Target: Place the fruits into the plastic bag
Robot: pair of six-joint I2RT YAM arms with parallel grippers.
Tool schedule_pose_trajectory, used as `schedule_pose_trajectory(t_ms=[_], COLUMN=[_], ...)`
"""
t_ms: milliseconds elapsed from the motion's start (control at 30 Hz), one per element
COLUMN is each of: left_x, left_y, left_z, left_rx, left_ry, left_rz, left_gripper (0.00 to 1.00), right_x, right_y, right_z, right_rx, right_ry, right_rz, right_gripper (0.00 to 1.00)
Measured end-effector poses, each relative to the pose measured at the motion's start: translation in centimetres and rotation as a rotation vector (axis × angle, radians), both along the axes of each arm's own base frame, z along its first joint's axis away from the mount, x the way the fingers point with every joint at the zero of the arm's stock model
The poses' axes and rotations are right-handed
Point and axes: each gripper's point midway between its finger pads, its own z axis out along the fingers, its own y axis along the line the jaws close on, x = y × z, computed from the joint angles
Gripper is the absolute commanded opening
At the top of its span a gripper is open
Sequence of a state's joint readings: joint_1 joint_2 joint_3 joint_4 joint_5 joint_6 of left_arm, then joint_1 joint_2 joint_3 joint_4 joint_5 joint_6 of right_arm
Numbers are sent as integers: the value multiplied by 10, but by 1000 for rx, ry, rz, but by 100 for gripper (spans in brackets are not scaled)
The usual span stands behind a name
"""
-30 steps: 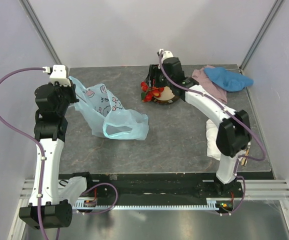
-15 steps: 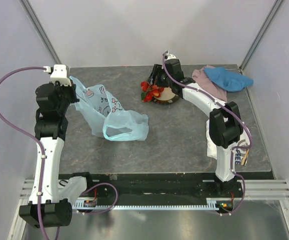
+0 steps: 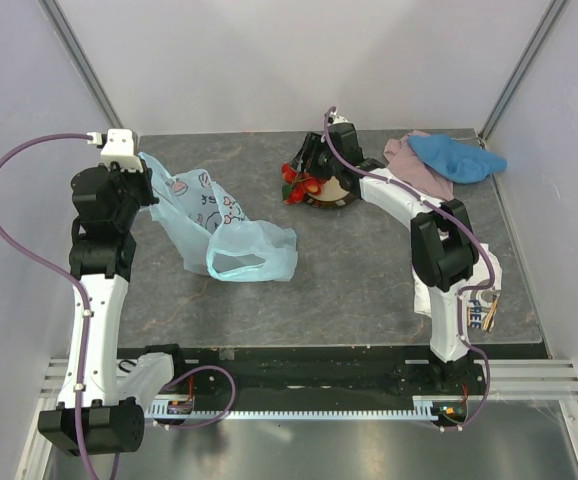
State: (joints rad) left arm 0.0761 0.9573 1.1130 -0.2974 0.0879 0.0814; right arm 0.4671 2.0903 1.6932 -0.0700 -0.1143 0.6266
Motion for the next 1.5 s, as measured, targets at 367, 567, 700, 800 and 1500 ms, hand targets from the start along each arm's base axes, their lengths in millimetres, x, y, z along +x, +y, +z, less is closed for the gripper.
schedule_pose_trajectory(t_ms=[367,567,700,800,1500], left_x=[0,0,0,0,0], left_y=[0,0,0,0,0], left_z=[0,0,0,0,0], left_rx=[0,1,2,5,10], left_ry=[0,0,0,0,-1], left_rz=[0,0,0,-1,-1], left_gripper=[1,2,2,2,1], right_x=[0,1,1,0,-1], right_y=[10,14,17,18,22], right_z=[-27,-24,-21,-21,-31], right_rx=[37,62,84,91,108], right_ry=[57,57,55,60,89], right_rz=[18,24,32,34,43], right_gripper=[55,47,41,40,0])
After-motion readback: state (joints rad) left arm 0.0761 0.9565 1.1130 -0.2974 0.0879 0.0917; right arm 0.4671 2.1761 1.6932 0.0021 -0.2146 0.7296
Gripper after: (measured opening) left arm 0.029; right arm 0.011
